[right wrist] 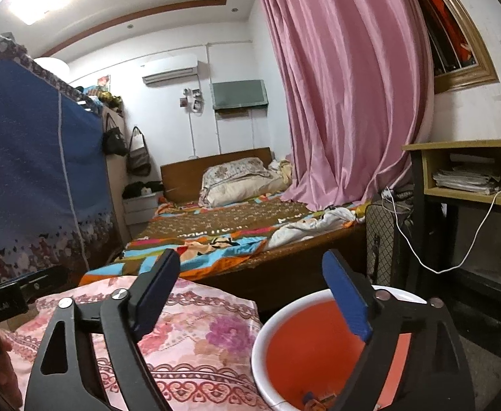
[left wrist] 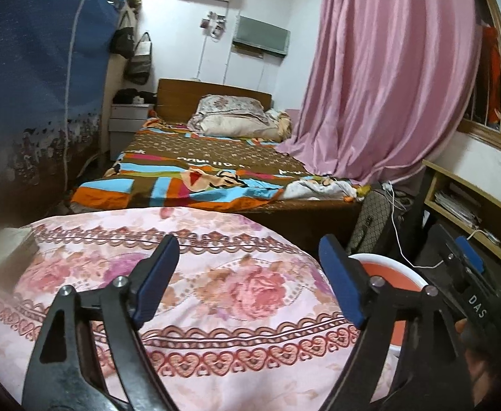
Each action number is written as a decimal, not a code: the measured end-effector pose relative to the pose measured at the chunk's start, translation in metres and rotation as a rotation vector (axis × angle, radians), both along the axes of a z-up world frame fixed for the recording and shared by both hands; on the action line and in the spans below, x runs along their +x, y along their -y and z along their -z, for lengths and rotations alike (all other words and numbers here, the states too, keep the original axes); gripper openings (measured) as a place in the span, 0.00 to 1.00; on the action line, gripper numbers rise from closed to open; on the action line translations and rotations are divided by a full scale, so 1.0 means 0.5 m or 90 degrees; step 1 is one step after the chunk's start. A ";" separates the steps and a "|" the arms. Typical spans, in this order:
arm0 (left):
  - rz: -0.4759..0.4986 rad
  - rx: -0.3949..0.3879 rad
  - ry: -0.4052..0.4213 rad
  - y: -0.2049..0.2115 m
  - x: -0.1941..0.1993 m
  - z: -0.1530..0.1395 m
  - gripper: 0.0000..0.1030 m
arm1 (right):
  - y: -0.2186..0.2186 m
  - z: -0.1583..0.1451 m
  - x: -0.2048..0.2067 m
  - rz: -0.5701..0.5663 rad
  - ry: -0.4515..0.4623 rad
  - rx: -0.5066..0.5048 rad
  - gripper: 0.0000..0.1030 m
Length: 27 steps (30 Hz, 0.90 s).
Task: Collect trash
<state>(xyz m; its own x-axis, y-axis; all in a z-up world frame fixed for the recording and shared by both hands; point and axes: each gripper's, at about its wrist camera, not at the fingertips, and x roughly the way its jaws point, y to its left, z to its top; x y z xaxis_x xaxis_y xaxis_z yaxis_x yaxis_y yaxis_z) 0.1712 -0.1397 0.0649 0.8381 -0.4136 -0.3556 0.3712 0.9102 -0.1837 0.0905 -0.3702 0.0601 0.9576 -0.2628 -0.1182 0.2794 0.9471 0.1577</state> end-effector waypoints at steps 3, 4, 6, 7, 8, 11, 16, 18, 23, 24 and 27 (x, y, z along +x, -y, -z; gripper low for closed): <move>-0.015 -0.001 0.002 -0.020 -0.006 0.003 0.68 | -0.014 -0.003 -0.007 -0.005 0.011 -0.009 0.98; -0.019 -0.002 0.003 -0.028 -0.009 0.004 0.68 | -0.020 -0.004 -0.010 -0.006 0.015 -0.012 1.00; -0.023 -0.005 0.001 -0.044 -0.012 0.005 0.73 | -0.031 -0.007 -0.015 -0.006 0.025 -0.019 1.00; -0.027 -0.007 0.000 -0.050 -0.012 0.007 0.77 | -0.034 -0.007 -0.016 -0.007 0.027 -0.022 1.00; -0.034 -0.009 0.001 -0.057 -0.014 0.008 0.84 | -0.038 -0.009 -0.017 -0.009 0.030 -0.027 1.00; -0.056 -0.012 0.021 -0.079 -0.026 0.007 0.89 | -0.053 -0.008 -0.021 -0.011 0.031 -0.037 1.00; -0.077 -0.001 0.039 -0.106 -0.045 0.009 0.89 | -0.078 -0.010 -0.030 -0.018 0.037 -0.040 1.00; -0.084 0.001 0.046 -0.120 -0.053 0.010 0.89 | -0.088 -0.010 -0.037 -0.022 0.041 -0.044 1.00; -0.097 0.009 0.055 -0.145 -0.076 0.019 0.89 | -0.108 -0.008 -0.053 -0.031 0.046 -0.044 1.00; -0.099 0.010 0.055 -0.149 -0.079 0.020 0.89 | -0.115 -0.008 -0.057 -0.033 0.047 -0.045 1.00; -0.105 0.014 0.058 -0.163 -0.089 0.023 0.89 | -0.130 -0.005 -0.071 -0.038 0.050 -0.047 1.00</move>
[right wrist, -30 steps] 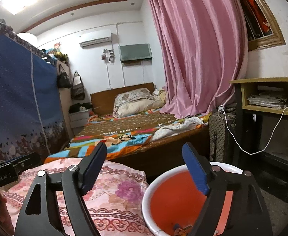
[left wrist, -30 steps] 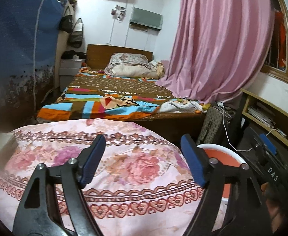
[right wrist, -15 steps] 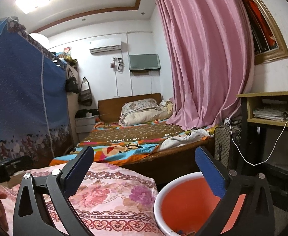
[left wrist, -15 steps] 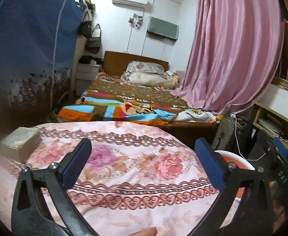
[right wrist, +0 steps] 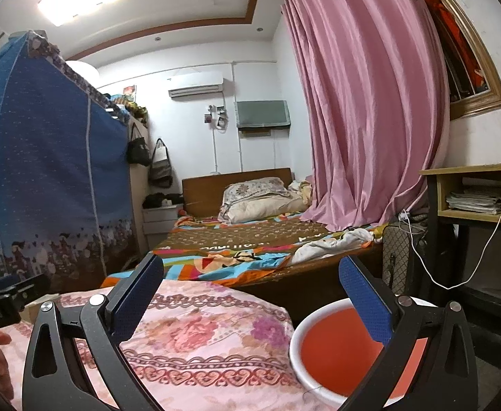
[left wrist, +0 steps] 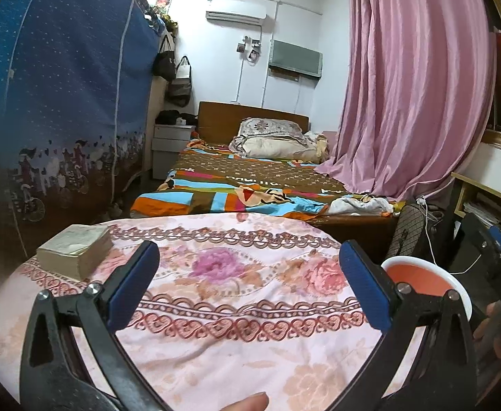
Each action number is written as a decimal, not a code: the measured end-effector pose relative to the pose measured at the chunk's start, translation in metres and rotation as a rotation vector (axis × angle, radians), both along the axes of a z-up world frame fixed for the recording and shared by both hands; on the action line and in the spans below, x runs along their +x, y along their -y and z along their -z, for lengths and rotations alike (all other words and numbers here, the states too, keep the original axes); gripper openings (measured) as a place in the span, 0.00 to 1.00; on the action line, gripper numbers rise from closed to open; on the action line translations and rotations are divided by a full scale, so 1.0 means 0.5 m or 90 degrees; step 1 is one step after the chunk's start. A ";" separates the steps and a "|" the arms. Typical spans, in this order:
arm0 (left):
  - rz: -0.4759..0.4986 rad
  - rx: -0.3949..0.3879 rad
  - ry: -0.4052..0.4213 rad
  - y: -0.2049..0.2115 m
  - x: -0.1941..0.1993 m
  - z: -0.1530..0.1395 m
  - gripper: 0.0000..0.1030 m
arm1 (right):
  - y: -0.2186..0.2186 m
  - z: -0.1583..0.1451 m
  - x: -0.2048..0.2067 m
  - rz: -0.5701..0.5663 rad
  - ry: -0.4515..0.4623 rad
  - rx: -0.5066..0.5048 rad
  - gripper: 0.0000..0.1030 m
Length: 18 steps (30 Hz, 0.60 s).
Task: Collect trash
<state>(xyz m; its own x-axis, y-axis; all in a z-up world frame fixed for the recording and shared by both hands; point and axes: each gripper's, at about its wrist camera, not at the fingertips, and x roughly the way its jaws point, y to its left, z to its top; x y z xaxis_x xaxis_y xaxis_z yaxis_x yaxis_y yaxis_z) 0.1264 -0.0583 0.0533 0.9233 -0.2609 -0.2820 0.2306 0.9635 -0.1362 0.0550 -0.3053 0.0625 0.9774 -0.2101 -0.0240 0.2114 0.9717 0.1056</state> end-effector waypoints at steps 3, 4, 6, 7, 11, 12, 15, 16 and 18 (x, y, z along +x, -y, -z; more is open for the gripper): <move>-0.004 0.004 0.003 -0.009 -0.009 0.002 0.89 | -0.008 0.002 -0.011 -0.002 0.002 0.001 1.00; -0.004 0.006 0.003 -0.013 -0.012 0.003 0.89 | -0.010 0.002 -0.015 -0.003 0.003 0.002 1.00; -0.006 0.010 0.006 -0.016 -0.018 0.005 0.89 | -0.014 0.003 -0.021 -0.003 0.004 0.004 1.00; -0.006 0.012 0.007 -0.017 -0.022 0.006 0.89 | -0.015 0.004 -0.025 -0.003 0.004 0.005 1.00; -0.004 0.011 0.006 -0.014 -0.033 0.012 0.89 | -0.019 0.012 -0.035 0.002 0.001 0.007 1.00; -0.002 0.010 0.005 -0.015 -0.036 0.014 0.89 | -0.019 0.014 -0.038 0.003 -0.001 0.007 1.00; 0.006 0.011 0.005 -0.011 -0.048 0.023 0.89 | -0.023 0.028 -0.050 0.010 -0.012 0.002 1.00; 0.007 0.012 0.006 -0.009 -0.054 0.025 0.89 | -0.024 0.031 -0.054 0.012 -0.014 0.000 1.00; 0.012 0.016 0.007 -0.007 -0.065 0.031 0.89 | -0.026 0.040 -0.065 0.014 -0.022 -0.003 1.00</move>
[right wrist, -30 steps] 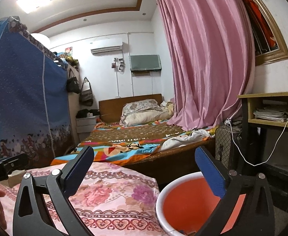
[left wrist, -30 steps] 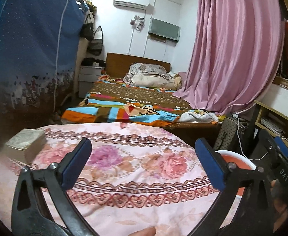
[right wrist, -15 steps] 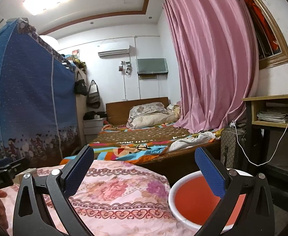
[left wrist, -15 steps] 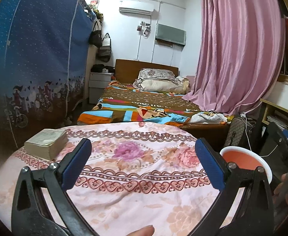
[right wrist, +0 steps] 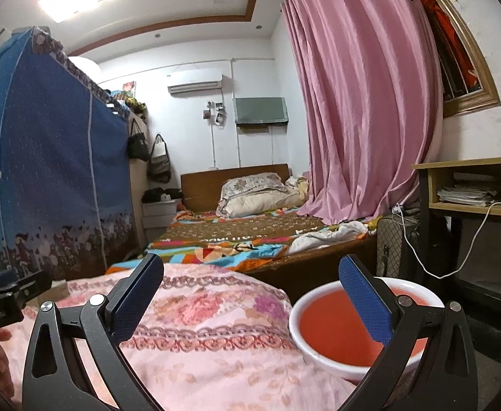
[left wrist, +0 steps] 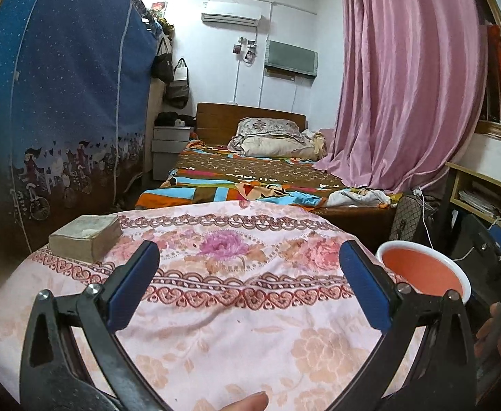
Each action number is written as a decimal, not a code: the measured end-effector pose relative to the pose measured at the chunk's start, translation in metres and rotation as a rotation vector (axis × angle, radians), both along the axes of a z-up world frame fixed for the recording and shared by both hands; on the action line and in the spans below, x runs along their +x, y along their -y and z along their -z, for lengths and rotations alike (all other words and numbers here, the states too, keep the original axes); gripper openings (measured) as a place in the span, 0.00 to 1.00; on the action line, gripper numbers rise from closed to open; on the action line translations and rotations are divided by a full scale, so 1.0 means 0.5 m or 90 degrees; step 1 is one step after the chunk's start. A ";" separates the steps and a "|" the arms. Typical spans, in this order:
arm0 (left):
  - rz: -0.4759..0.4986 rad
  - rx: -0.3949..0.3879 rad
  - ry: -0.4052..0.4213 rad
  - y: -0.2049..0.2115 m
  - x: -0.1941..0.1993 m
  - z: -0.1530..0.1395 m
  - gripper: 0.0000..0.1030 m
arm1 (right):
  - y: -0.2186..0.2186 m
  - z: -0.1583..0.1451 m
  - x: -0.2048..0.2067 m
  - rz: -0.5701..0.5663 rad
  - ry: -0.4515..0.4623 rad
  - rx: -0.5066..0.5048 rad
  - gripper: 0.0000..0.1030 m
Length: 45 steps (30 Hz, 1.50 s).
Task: Collect trash
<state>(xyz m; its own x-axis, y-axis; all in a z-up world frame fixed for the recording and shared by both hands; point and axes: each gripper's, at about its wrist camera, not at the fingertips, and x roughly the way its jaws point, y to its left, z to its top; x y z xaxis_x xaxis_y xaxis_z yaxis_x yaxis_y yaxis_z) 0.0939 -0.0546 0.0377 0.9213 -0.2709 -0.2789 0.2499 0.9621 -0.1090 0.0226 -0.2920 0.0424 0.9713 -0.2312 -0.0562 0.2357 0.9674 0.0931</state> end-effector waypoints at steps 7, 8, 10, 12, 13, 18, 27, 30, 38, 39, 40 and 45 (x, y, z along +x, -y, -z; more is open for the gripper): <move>0.015 0.003 -0.007 -0.004 -0.038 0.024 0.89 | -0.004 0.025 -0.030 0.006 -0.026 0.001 1.00; 0.017 0.005 -0.008 -0.006 -0.043 0.027 0.89 | -0.007 0.028 -0.036 0.006 -0.027 0.000 1.00; 0.016 0.009 -0.010 -0.008 -0.051 0.034 0.89 | -0.012 0.032 -0.047 0.006 -0.029 -0.004 1.00; 0.013 0.011 -0.009 -0.013 -0.062 0.040 0.89 | -0.017 0.036 -0.056 0.004 -0.032 -0.004 1.00; 0.010 0.013 -0.008 -0.017 -0.067 0.043 0.89 | -0.020 0.037 -0.060 0.004 -0.032 -0.004 1.00; -0.003 0.023 -0.004 -0.034 -0.091 0.055 0.89 | -0.030 0.046 -0.081 -0.001 -0.037 -0.008 1.00; -0.002 0.037 0.011 -0.057 -0.133 0.064 0.89 | -0.056 0.060 -0.115 -0.006 -0.049 -0.019 1.00; -0.004 0.037 0.016 -0.060 -0.139 0.063 0.89 | -0.066 0.065 -0.125 -0.011 -0.053 -0.028 1.00; -0.003 0.048 0.021 -0.053 -0.139 0.068 0.89 | -0.068 0.070 -0.123 -0.009 -0.063 -0.035 1.00; -0.003 0.048 0.021 -0.052 -0.140 0.068 0.89 | -0.068 0.070 -0.122 -0.008 -0.066 -0.034 1.00; -0.003 0.048 0.021 -0.051 -0.140 0.068 0.89 | -0.067 0.070 -0.120 -0.008 -0.068 -0.033 1.00; -0.001 0.045 0.019 -0.051 -0.139 0.071 0.89 | -0.069 0.073 -0.117 -0.009 -0.073 -0.033 1.00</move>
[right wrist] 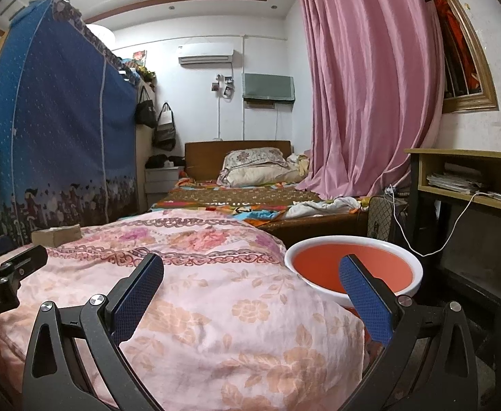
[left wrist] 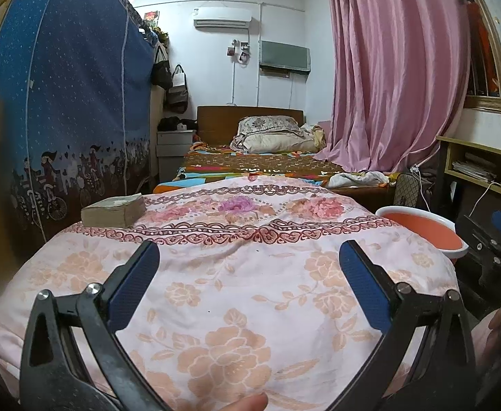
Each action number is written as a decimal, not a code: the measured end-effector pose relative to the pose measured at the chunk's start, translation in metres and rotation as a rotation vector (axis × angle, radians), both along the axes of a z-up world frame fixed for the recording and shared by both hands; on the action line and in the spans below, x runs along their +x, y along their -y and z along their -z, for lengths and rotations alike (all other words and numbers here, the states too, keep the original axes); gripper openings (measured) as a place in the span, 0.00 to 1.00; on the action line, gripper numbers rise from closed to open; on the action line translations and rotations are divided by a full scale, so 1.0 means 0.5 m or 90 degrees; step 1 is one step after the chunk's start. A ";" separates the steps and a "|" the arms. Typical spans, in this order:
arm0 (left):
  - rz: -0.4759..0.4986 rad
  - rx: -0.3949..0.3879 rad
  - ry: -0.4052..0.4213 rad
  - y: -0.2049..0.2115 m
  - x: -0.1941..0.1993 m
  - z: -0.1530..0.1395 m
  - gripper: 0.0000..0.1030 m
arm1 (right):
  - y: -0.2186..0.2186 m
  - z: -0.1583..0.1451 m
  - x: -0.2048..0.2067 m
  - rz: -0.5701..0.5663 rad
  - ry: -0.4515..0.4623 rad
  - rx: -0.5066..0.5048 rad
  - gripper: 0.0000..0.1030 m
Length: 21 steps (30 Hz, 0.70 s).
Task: Collect trash
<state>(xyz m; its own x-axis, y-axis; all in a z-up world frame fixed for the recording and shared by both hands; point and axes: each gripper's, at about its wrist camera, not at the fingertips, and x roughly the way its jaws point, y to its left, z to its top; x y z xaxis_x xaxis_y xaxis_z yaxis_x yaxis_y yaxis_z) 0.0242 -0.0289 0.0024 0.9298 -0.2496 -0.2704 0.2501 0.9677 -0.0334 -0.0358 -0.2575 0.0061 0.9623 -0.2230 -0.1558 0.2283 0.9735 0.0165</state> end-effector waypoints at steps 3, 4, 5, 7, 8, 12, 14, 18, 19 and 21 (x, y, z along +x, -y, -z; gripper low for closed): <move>0.000 0.001 -0.001 0.000 0.000 0.000 0.89 | -0.001 0.000 0.000 0.000 0.000 0.000 1.00; 0.000 0.000 0.000 0.000 0.000 0.000 0.89 | -0.001 0.001 0.001 0.000 0.000 0.000 1.00; 0.000 -0.001 0.000 0.001 0.000 0.000 0.89 | -0.001 0.001 0.001 0.001 0.000 0.001 1.00; 0.000 0.000 0.000 0.000 0.000 0.000 0.89 | -0.002 0.000 0.001 0.001 0.000 0.001 1.00; 0.000 0.000 0.000 0.001 0.001 0.001 0.89 | -0.001 -0.001 0.002 0.001 0.000 0.001 1.00; 0.001 0.001 0.000 0.000 0.000 0.000 0.89 | -0.003 -0.001 0.003 0.001 0.000 0.000 1.00; 0.001 0.002 0.001 0.001 0.000 0.000 0.89 | -0.001 0.000 0.003 0.001 -0.001 0.000 1.00; 0.005 0.002 0.000 0.005 0.001 0.003 0.89 | -0.001 0.001 0.002 0.001 -0.001 -0.001 1.00; 0.005 0.002 0.000 0.004 0.001 0.003 0.89 | -0.001 0.001 0.002 0.001 -0.001 -0.001 1.00; 0.005 0.002 0.001 0.005 0.001 0.003 0.89 | -0.001 0.001 0.002 0.001 -0.001 -0.001 1.00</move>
